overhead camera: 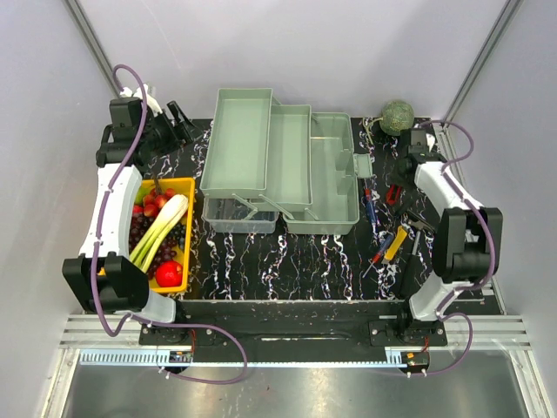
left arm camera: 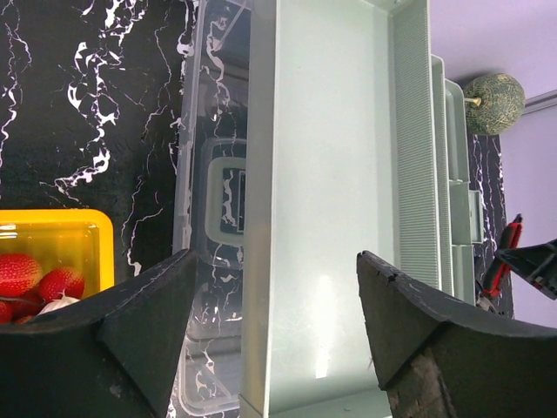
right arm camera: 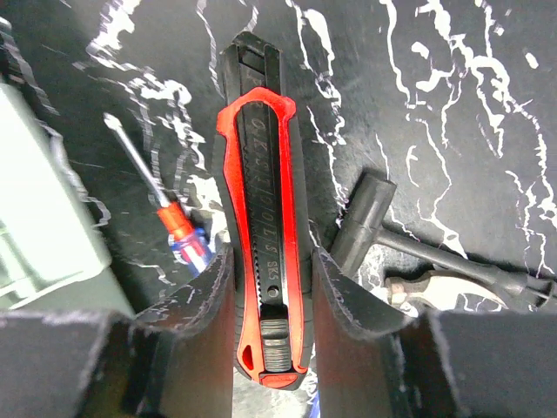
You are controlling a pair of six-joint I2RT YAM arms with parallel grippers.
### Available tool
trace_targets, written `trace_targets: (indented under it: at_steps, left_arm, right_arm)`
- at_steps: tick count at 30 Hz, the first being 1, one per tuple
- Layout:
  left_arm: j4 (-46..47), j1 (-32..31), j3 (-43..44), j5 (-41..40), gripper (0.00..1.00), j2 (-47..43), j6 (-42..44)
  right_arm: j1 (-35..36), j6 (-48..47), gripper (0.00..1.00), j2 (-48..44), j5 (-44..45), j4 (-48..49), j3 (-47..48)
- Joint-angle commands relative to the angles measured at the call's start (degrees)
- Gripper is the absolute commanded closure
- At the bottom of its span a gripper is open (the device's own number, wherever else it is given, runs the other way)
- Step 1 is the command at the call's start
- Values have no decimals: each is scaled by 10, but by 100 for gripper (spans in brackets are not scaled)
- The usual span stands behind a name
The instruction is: Pack the tool kit
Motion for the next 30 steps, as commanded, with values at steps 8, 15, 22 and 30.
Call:
trace_targets:
  at_steps: [8,15,22,30]
  left_arm:
    - [14,3,32,17,20,-24,-19]
    - [14,3,27,22,2,-28,-21]
    - [14,3,12,26,1,-39,-24]
    - [14,3,-3,26,1,-51,-23]
  right_arm:
    - [63,77,92,-119,-124,-7,112]
    - [219,131,91,-81,-171,63,150]
    - [287,170,89,-1,-175,109,189]
    - [308,200,87,67,-140,89,230]
